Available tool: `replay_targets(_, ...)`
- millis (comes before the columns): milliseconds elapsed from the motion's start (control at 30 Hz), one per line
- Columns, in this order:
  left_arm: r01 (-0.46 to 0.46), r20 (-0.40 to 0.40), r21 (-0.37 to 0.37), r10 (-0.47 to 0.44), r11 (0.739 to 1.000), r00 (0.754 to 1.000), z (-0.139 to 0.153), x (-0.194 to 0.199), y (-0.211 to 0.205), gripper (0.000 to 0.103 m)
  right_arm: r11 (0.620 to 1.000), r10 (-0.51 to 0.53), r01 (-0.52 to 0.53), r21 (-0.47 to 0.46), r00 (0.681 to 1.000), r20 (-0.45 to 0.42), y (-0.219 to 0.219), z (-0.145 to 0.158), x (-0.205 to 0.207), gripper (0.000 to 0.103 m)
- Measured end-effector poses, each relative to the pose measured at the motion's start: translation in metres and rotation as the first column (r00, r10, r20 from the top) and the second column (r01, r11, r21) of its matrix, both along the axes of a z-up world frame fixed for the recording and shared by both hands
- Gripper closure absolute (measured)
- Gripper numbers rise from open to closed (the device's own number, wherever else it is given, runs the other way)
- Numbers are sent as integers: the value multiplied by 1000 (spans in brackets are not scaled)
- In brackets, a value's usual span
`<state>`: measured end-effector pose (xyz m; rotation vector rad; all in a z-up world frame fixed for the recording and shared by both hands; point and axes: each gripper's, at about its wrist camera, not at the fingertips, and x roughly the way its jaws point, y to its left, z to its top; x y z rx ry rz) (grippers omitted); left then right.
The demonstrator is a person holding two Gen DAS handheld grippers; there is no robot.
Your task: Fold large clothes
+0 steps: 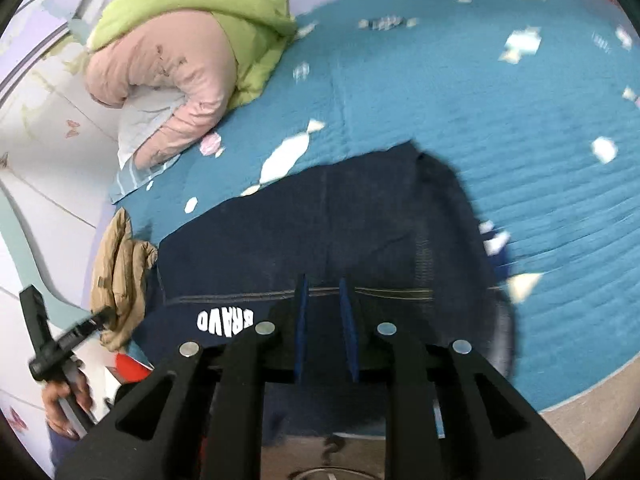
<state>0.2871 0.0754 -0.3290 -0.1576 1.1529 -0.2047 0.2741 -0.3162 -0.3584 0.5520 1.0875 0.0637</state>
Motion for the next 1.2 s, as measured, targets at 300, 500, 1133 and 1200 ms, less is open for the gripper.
replay_targets(300,61,-145,82,-48,995,988,-83,-21,-4,34,1000,-13,12,-10,979,-203,-13,-87,-40,103)
replay_targets(500,26,-125,-15,-28,1000,992,-74,-24,14,34,998,4,-15,-61,985,-173,-2,-51,-15,99)
replay_targets(1133,-235,-97,-33,231,971,968,-68,-43,98,21,990,56,-26,142,976,-212,114,-101,161,103)
replay_targets(1200,-240,-109,-48,234,970,966,-71,-42,102,21,992,76,-52,118,976,-205,116,-93,153,103)
